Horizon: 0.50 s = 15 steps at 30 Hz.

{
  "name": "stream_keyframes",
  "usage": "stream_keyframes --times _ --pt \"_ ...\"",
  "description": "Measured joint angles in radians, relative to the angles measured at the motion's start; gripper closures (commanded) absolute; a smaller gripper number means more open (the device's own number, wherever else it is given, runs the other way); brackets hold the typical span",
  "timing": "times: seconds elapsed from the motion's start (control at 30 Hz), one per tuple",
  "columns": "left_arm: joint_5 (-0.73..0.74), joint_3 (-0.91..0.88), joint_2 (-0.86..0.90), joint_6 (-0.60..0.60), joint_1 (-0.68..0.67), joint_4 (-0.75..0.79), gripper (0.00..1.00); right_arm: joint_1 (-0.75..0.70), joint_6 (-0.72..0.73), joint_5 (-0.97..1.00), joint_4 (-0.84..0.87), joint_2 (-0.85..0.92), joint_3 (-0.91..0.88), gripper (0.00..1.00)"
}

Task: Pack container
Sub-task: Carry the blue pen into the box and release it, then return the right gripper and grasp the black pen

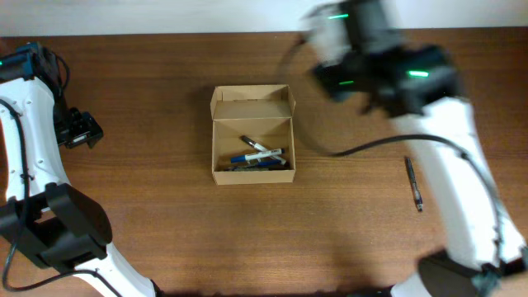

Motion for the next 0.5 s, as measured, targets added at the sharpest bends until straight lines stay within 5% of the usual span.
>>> stream_keyframes --times 0.27,0.5 --pt "0.000 0.000 0.000 0.000 0.000 0.000 0.00 -0.470 0.183 -0.066 0.063 -0.132 -0.344 0.40" --pt "0.000 0.000 0.000 0.000 0.000 0.000 0.00 -0.570 0.243 -0.174 0.060 -0.062 -0.605 0.36"
